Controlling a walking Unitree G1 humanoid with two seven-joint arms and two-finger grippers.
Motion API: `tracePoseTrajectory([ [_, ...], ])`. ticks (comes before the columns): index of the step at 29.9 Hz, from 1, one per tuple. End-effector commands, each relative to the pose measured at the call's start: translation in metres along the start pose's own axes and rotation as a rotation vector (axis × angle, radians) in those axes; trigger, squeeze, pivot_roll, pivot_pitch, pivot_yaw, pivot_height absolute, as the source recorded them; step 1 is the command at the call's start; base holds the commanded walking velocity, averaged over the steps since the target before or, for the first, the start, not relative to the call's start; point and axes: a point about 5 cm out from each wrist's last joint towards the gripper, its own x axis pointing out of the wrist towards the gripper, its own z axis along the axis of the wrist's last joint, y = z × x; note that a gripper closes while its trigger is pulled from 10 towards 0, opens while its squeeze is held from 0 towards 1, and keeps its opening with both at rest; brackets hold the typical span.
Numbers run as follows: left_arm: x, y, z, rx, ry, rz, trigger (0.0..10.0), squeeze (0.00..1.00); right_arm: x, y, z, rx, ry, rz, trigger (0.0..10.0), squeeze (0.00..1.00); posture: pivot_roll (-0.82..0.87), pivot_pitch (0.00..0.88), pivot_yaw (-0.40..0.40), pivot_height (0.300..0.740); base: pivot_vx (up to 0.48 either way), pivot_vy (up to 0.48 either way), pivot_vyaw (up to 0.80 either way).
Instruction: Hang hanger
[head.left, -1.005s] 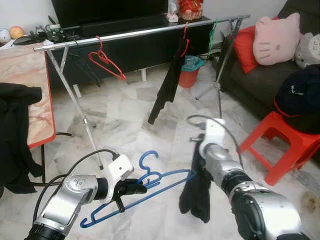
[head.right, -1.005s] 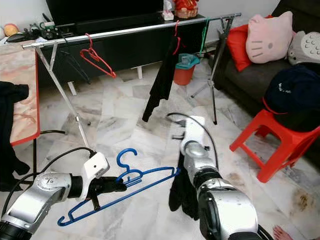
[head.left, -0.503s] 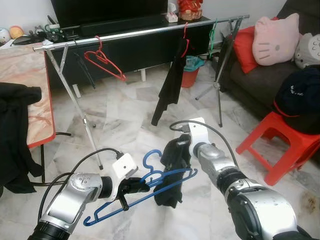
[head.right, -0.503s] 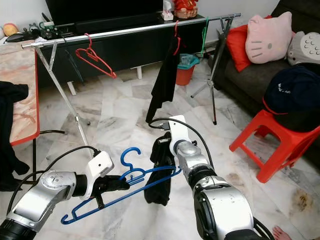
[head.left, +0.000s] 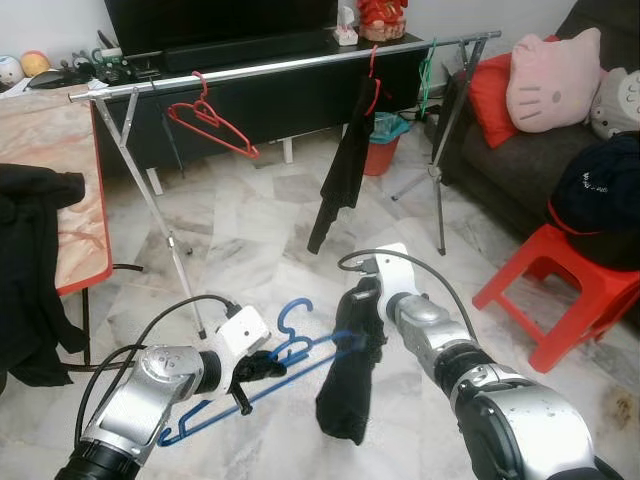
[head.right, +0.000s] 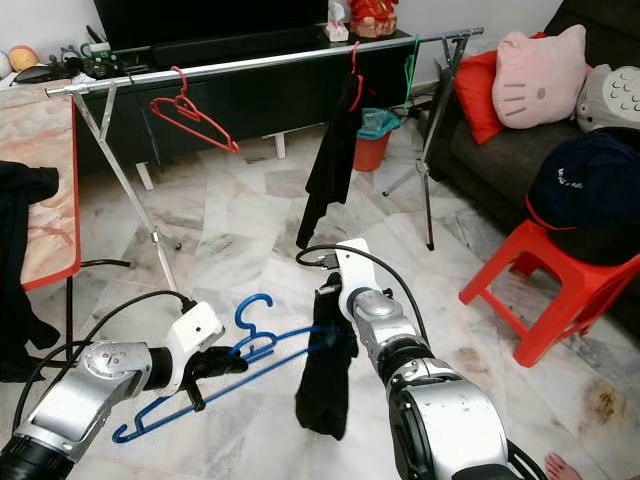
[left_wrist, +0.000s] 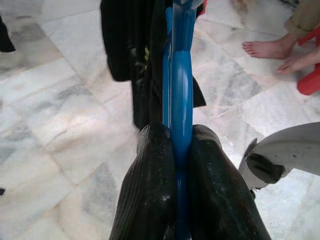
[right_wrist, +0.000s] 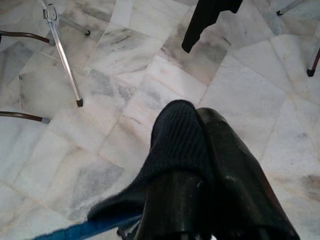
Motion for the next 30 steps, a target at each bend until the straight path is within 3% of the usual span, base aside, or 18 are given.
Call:
tracePoseTrajectory([
  [1, -0.002, 0.005, 0.004, 0.017, -0.012, 0.027, 10.0, 0.00, 0.000, -0.001, 0.006, -0.014, -0.024, 0.004, 10.0, 0.00, 0.10, 0.000, -0.044, 0.740, 0.000, 0.000, 0.00],
  [5, -0.002, 0.006, 0.004, 0.015, -0.018, 0.047, 10.0, 0.00, 0.000, -0.001, 0.007, -0.019, -0.030, 0.009, 10.0, 0.00, 0.10, 0.000, -0.045, 0.740, 0.000, 0.000, 0.00],
  [9, 0.002, -0.002, 0.008, -0.003, -0.049, -0.004, 10.0, 0.00, 0.000, 0.001, 0.008, -0.044, -0.036, 0.011, 10.0, 0.00, 0.10, 0.000, -0.046, 0.740, 0.000, 0.000, 0.00],
  [16, 0.003, 0.000, 0.013, -0.021, -0.089, 0.023, 10.0, 0.00, 0.000, -0.003, 0.015, 0.006, -0.063, -0.035, 10.0, 0.00, 0.10, 0.000, -0.048, 0.740, 0.000, 0.000, 0.00],
  [18, 0.002, 0.005, 0.016, -0.006, -0.108, 0.073, 10.0, 0.00, 0.000, -0.004, 0.016, 0.000, -0.063, -0.050, 10.0, 0.00, 0.10, 0.000, -0.048, 0.740, 0.000, 0.000, 0.00],
  [19, 0.003, 0.013, 0.018, -0.002, -0.119, 0.159, 10.0, 0.00, 0.000, -0.005, 0.017, 0.002, -0.065, -0.050, 10.0, 0.00, 0.10, 0.000, -0.048, 0.740, 0.000, 0.000, 0.00],
  [22, 0.006, 0.024, 0.021, -0.011, -0.122, 0.284, 10.0, 0.00, 0.000, -0.004, 0.019, 0.004, -0.072, -0.046, 10.0, 0.00, 0.10, 0.000, -0.048, 0.740, 0.000, 0.000, 0.00],
  [24, 0.008, 0.025, 0.023, -0.014, -0.135, 0.307, 10.0, 0.00, 0.000, -0.004, 0.019, 0.004, -0.074, -0.045, 10.0, 0.00, 0.10, 0.000, -0.048, 0.740, 0.000, 0.000, 0.00],
  [27, 0.012, 0.022, 0.025, -0.016, -0.145, 0.289, 10.0, 0.00, 0.000, -0.004, 0.019, 0.003, -0.073, -0.046, 10.0, 0.00, 0.10, 0.000, -0.048, 0.740, 0.000, 0.000, 0.00],
  [30, 0.014, 0.012, 0.027, -0.024, -0.161, 0.196, 10.0, 0.00, 0.000, -0.005, 0.018, 0.005, -0.074, -0.051, 10.0, 0.00, 0.10, 0.000, -0.050, 0.740, 0.000, 0.000, 0.00],
])
